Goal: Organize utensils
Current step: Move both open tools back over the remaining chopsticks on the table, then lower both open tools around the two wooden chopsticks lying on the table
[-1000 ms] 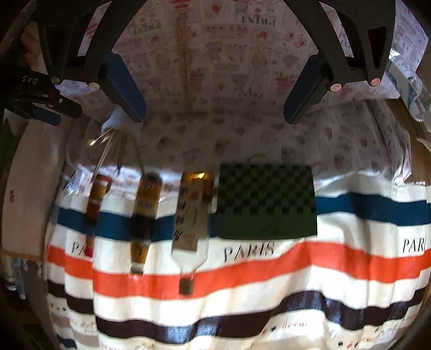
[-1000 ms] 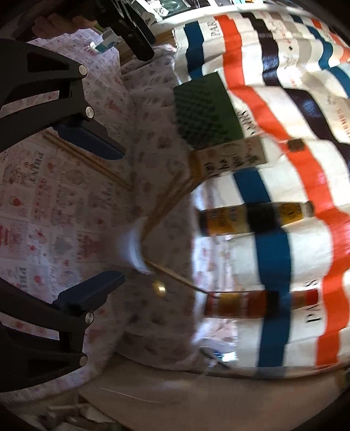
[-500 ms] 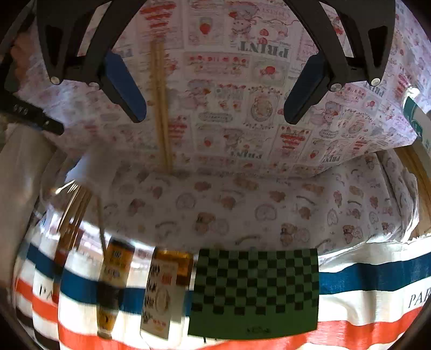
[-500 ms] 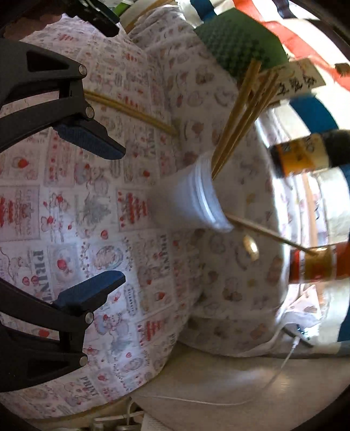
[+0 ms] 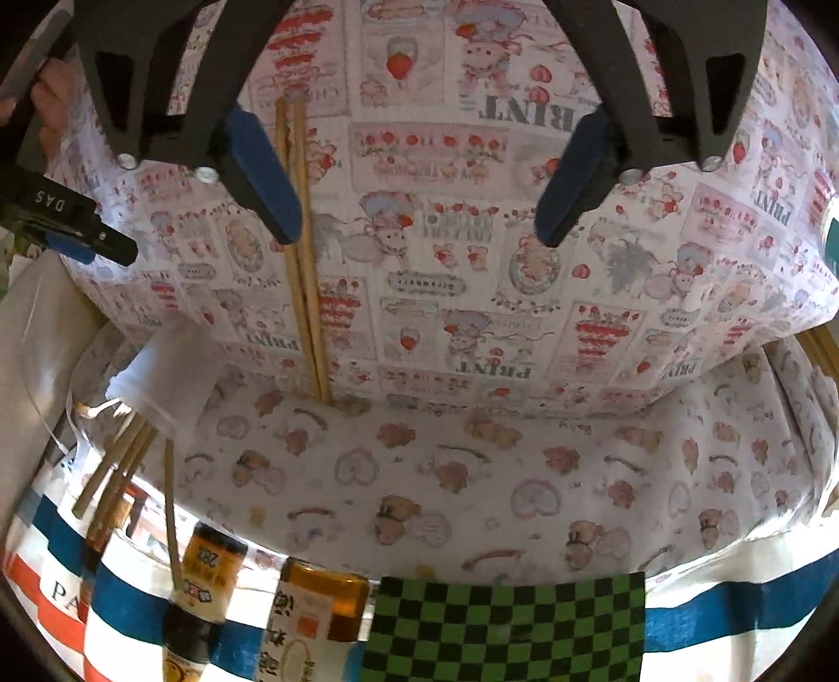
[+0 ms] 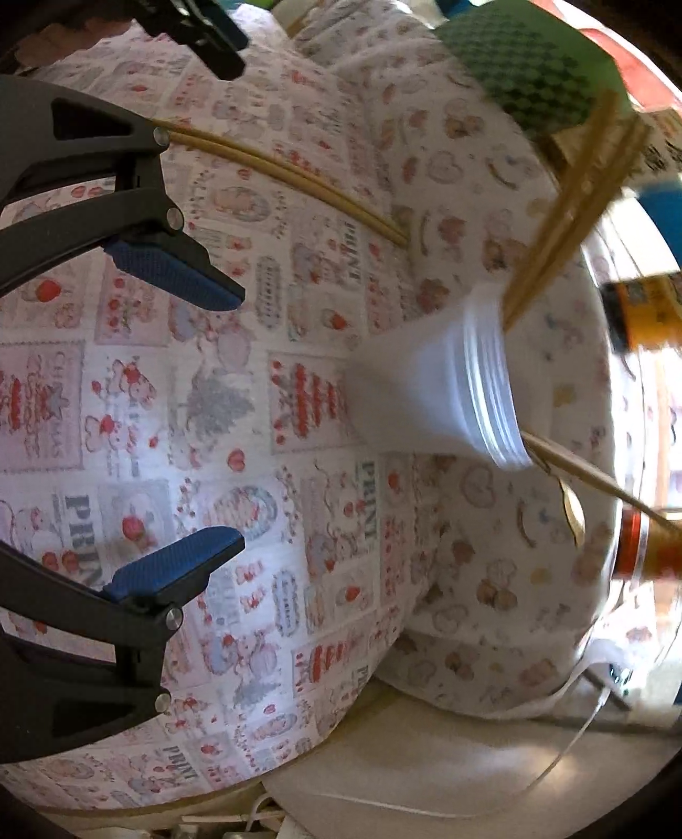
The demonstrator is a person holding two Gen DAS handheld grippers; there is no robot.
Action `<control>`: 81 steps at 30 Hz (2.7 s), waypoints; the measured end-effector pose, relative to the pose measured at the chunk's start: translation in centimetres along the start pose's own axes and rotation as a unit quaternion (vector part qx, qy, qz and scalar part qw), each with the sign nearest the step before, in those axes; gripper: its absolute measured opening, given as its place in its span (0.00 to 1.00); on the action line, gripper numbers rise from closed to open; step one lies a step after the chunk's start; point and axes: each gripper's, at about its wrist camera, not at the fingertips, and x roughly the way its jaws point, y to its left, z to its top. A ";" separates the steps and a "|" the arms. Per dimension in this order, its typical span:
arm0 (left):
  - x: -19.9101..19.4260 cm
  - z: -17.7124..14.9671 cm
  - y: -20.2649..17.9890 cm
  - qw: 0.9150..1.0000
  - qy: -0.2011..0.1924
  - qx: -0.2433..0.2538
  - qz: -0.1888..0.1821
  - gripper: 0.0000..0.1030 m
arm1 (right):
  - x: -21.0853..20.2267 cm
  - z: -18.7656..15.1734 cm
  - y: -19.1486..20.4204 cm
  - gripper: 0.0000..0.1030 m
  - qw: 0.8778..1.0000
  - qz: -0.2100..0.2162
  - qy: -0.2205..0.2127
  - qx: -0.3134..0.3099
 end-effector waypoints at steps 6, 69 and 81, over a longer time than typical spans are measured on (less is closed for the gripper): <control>0.5 0.0 -0.6 1.000 0.006 0.020 -0.018 0.69 | -0.1 -0.5 0.7 0.83 1.000 0.004 -0.001 -0.014; 2.3 -1.3 -3.7 0.994 0.061 0.093 0.011 0.49 | -5.1 -1.2 2.2 0.83 0.996 0.002 -0.064 -0.057; 1.9 -0.7 -1.5 0.997 0.070 0.036 -0.025 0.30 | -5.7 -1.2 2.1 0.83 0.995 -0.012 -0.078 -0.063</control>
